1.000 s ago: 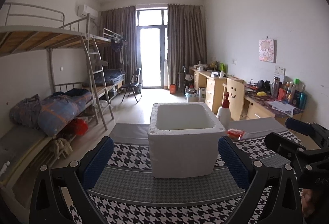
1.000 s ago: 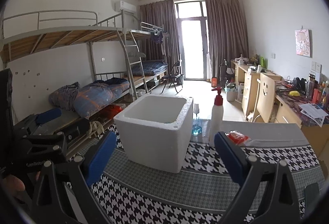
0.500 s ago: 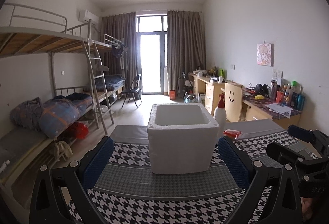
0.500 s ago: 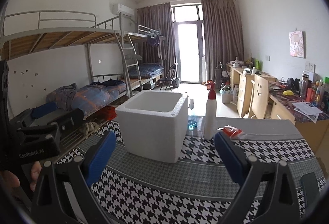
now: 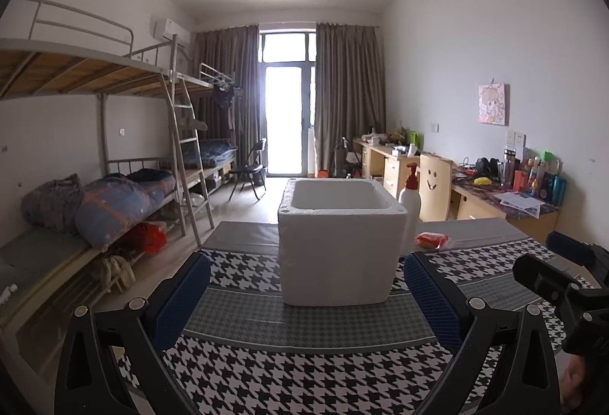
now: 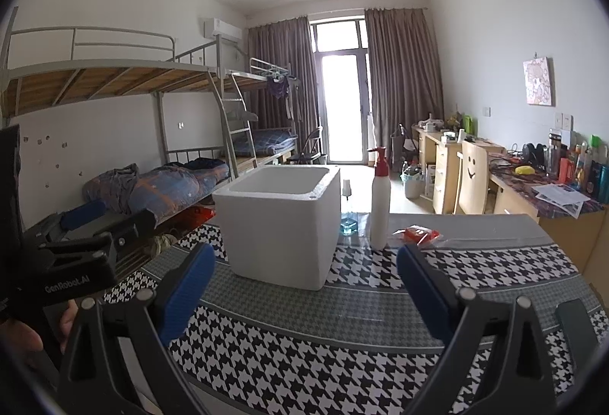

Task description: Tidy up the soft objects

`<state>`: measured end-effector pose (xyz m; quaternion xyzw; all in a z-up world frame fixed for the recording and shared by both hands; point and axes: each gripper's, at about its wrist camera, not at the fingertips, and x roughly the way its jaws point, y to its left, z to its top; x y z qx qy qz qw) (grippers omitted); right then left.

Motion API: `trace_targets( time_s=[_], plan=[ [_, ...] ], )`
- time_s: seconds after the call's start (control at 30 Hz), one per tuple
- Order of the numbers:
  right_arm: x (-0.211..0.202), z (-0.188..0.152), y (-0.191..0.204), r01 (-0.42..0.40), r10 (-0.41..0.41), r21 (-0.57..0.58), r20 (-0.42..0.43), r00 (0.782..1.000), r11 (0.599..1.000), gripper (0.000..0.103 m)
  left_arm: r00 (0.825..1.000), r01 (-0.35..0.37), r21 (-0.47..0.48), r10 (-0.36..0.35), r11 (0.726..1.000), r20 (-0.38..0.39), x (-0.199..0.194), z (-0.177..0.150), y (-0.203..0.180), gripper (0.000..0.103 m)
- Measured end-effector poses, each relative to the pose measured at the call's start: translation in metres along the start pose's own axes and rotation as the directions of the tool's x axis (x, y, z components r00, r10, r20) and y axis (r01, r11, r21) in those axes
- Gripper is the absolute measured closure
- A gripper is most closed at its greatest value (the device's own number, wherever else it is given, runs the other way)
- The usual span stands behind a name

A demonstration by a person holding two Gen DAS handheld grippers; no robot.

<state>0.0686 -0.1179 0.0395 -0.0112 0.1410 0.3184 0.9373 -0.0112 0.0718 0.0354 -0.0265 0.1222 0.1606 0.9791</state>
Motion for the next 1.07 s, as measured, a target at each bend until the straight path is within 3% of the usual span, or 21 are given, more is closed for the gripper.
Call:
trace_targets(
  time_s=[1.07],
  plan=[
    [-0.013, -0.027, 0.002, 0.020, -0.020, 0.009, -0.015, 1.000, 1.000, 0.005, 0.999, 0.032, 0.025, -0.032, 0.999, 0.003, -0.011, -0.020, -0.003, 0.001]
  ],
)
